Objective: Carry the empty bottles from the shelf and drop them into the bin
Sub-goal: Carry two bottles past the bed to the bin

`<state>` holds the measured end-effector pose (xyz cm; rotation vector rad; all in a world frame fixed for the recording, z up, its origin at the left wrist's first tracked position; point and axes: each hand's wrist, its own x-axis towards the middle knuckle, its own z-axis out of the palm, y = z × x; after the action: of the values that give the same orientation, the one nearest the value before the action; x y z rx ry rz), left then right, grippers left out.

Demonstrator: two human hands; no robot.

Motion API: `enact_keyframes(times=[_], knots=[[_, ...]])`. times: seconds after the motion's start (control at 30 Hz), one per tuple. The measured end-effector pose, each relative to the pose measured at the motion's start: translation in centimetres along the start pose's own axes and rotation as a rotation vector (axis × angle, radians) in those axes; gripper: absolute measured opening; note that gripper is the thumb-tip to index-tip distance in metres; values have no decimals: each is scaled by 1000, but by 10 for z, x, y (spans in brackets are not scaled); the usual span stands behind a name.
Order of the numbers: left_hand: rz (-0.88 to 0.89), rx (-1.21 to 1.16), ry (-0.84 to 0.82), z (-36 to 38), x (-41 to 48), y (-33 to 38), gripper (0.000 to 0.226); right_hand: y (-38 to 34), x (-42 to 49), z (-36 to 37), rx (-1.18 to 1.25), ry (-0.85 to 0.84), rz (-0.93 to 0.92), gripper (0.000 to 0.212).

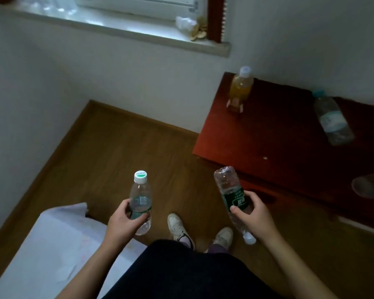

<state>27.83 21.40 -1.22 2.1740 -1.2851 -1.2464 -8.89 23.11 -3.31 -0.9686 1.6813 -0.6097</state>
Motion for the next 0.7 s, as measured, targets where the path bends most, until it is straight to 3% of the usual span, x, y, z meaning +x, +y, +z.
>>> enact_keyframes(times=[0.2,0.4,0.57,0.7], knots=[[-249,-168,250,-51,-32,-78,54,-89,35,73,-203,-232,-162,53],[-472,-291,382,-107,-36,-153,59,-148,64,154,-351,-331,-228,80],[-484,-333,342,-140,-4,-173,56,-167,89,197,-428,-301,-191,63],[-399,-323,311,-172,41,-158,54,-188,116,217,-501,-275,-149,65]])
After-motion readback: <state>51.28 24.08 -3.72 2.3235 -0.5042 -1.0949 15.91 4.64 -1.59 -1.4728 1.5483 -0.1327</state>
